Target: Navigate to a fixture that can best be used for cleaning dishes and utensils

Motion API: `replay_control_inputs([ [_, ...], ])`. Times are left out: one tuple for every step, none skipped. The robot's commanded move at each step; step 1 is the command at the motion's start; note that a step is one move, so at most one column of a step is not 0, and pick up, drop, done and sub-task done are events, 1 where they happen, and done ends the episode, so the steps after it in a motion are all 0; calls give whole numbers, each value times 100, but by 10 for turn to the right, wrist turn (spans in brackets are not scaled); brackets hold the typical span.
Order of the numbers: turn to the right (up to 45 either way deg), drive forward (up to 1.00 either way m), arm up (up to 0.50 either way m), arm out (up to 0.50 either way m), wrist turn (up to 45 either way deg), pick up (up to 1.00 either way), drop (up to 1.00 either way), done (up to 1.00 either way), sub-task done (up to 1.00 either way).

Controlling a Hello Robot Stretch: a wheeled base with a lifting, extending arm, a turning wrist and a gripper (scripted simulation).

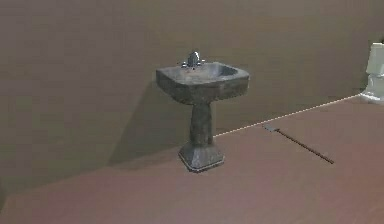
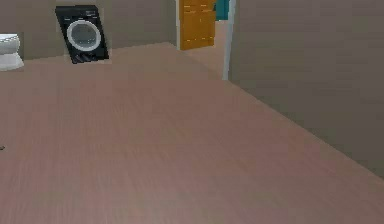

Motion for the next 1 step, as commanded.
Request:
replay_control_inputs([
  [-30, 0, 0, 0, 0, 0, 0, 0, 0],
])
